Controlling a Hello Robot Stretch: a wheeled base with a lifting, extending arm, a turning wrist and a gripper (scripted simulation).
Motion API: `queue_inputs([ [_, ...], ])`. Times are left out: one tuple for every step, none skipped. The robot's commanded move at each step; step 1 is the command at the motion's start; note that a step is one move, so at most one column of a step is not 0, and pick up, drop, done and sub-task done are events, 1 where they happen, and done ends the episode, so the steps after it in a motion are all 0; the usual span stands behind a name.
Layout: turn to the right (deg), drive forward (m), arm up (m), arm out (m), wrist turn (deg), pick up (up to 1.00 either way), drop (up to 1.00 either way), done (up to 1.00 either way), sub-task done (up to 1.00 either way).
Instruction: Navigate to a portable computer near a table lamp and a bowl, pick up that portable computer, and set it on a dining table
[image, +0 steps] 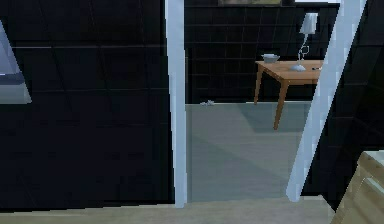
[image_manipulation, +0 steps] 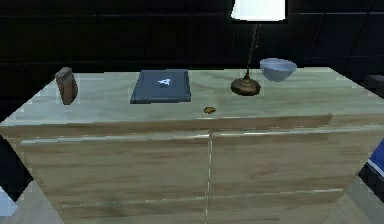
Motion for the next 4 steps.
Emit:
queue_inputs([
  [0.0, 0.00, 0.38, 0.00, 0.0, 0.00, 0.00, 0.00, 0.00],
  [0.0, 0.00, 0.00, 0.50, 0.0, 0.00, 0.00, 0.00, 0.00],
  [0.0, 0.00, 0.00, 0.00, 45.0, 0.00, 0.00, 0.00, 0.00],
  [0.0, 0.00, 0.00, 0.00, 45.0, 0.00, 0.00, 0.00, 0.00],
])
